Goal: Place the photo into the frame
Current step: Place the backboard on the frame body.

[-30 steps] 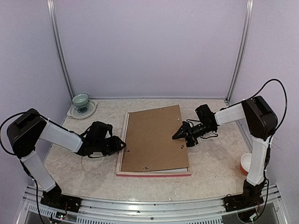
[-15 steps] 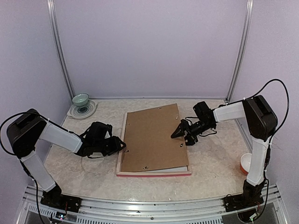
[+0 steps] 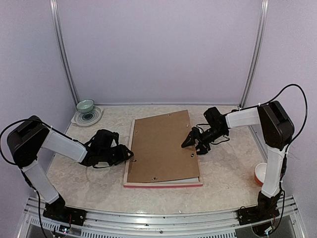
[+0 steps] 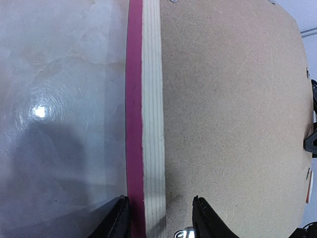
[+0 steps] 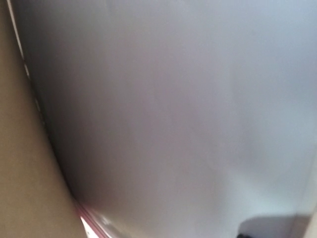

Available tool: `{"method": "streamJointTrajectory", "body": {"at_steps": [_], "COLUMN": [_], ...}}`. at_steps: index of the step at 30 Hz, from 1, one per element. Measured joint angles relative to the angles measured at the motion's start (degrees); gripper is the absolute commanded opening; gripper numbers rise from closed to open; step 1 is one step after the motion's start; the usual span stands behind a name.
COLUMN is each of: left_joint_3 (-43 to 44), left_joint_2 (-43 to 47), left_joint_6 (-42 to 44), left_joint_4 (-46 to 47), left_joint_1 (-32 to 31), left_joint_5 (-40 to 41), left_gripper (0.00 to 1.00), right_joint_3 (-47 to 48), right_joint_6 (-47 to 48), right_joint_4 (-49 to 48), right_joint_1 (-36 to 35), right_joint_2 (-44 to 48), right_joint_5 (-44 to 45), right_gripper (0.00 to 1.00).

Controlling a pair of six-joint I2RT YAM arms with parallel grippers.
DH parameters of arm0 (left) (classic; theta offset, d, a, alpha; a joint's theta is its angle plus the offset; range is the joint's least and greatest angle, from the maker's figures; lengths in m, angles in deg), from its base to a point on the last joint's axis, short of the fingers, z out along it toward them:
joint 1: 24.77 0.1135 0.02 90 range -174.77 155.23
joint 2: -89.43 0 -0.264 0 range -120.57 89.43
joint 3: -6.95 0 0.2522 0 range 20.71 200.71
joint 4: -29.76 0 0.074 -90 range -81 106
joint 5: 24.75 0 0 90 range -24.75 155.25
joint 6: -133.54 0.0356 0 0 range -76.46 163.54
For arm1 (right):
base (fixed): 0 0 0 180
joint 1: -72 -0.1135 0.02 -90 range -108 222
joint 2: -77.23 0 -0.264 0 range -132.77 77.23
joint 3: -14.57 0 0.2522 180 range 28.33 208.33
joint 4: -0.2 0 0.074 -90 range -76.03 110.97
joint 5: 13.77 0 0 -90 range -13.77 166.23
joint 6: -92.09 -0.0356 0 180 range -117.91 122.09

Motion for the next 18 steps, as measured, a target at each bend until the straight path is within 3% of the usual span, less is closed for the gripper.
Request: {"method": "streamJointTrajectory", "body": {"at_steps": [18], "left_joint_3": [0.00], "left_joint_2": [0.00], "left_joint_6": [-0.39], "left_joint_4": [0.00], "left_joint_1": [0.13], "left_joint_5": [-0.07], "left_gripper": [0.43], "right_joint_3": [2.60], "right_joint_6": [3.82], "right_joint_4": [6.32], "right_joint_1": [-0.42], "right_joint_2": [0.57], "right_joint_5": [3.80], "right_gripper": [0.71]}}
